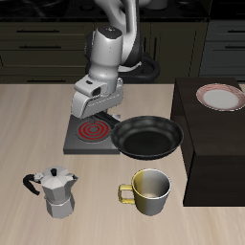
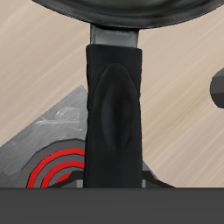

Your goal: Place the frying pan on the top layer of the shelf

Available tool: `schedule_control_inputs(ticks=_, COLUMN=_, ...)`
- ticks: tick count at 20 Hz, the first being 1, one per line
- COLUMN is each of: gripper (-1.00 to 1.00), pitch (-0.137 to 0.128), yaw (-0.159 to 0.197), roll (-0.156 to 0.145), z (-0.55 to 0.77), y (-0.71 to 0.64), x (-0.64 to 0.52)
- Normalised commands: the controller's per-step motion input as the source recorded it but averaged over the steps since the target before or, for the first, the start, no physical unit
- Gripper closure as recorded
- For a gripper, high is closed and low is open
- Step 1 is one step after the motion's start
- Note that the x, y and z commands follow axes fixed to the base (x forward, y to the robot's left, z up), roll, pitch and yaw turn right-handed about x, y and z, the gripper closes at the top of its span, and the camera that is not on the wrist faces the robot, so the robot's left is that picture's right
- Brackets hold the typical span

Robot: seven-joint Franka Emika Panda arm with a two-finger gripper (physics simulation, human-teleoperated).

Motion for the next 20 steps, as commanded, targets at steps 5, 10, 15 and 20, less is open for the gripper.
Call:
schedule_control_inputs(ticks=5, gripper=1.0, pitch=-0.005, yaw=0.013, roll=0.016, z=0.04, y=0.13, x=0.0)
schedule_control_inputs(ticks=10, gripper=1.0, pitch=-0.01, yaw=-0.003, roll=0.03, z=0.09, y=0.22, x=0.01)
schedule_control_inputs(ticks=15, gripper=1.0, pitch=-0.01, yaw=0.0, roll=0.041, z=0.07, y=0.32, x=0.02)
schedule_control_inputs(ticks=20, gripper=1.0, pitch=-0.009, yaw=-0.006, roll=0.038, z=0.07, y=0.27, x=0.01)
